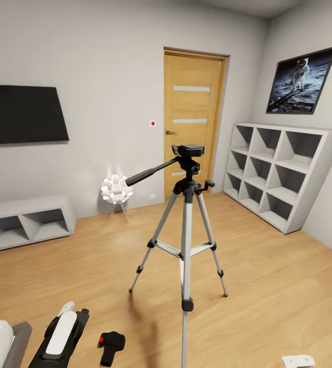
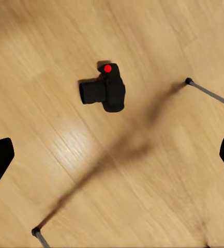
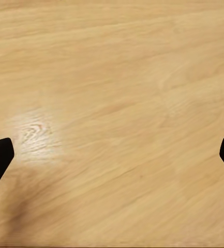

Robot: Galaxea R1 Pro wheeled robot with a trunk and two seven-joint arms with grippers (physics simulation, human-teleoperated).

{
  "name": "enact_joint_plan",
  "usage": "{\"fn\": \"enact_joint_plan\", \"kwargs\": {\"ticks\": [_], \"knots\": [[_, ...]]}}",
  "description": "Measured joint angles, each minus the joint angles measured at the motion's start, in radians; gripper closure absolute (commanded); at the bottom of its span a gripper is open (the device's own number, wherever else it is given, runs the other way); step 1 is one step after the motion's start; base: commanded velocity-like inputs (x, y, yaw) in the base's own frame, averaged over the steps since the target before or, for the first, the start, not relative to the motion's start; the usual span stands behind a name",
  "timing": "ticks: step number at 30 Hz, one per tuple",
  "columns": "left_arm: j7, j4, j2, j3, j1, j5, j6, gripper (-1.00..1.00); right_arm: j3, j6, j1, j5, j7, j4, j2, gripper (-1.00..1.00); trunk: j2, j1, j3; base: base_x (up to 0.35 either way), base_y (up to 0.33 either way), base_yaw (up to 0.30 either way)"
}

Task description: Attach the digital camera to the camera tripod in the bedroom.

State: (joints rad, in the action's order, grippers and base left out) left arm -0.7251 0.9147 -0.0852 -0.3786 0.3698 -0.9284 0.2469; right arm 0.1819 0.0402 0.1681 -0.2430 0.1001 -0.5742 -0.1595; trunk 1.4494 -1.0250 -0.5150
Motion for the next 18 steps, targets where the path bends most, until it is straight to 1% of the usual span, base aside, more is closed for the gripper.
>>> {"fn": "enact_joint_plan", "kwargs": {"ticks": [8, 12, 14, 16, 17, 18], "knots": [[0.0, -0.012, 0.0, -0.002, 0.0, -0.003, -0.003, -1.0, 0.001, 0.001, 0.0, 0.0, 0.0, 0.0, 0.001, -1.0, 0.0, 0.0, -0.004, 0.001, 0.068, -0.26], [0.005, -0.043, -0.001, -0.01, 0.008, -0.006, -0.01, -1.0, 0.001, 0.001, 0.0, -0.001, 0.0, 0.0, 0.001, -1.0, 0.0, 0.0, -0.005, 0.0, 0.017, -0.169], [0.006, -0.088, 0.0, -0.015, 0.032, -0.013, -0.03, -1.0, 0.0, 0.001, 0.0, 0.0, 0.0, 0.0, 0.001, -1.0, 0.0, 0.0, -0.005, 0.0, 0.008, -0.085], [0.007, -0.16, 0.001, -0.019, 0.083, -0.03, -0.069, -1.0, 0.0, 0.001, 0.0, 0.0, 0.0, 0.0, 0.001, -1.0, 0.0, 0.0, -0.005, 0.0, 0.005, -0.054], [0.006, -0.161, 0.001, -0.019, 0.084, -0.03, -0.069, -1.0, 0.0, 0.001, 0.0, 0.0, 0.0, 0.0, 0.001, -1.0, 0.0, 0.0, -0.005, 0.0, 0.005, -0.048], [0.007, -0.209, 0.003, -0.02, 0.116, -0.04, -0.093, -1.0, 0.0, 0.001, 0.0, 0.0, 0.0, 0.0, 0.001, -1.0, 0.0, 0.0, -0.005, 0.0, 0.004, -0.039]]}}
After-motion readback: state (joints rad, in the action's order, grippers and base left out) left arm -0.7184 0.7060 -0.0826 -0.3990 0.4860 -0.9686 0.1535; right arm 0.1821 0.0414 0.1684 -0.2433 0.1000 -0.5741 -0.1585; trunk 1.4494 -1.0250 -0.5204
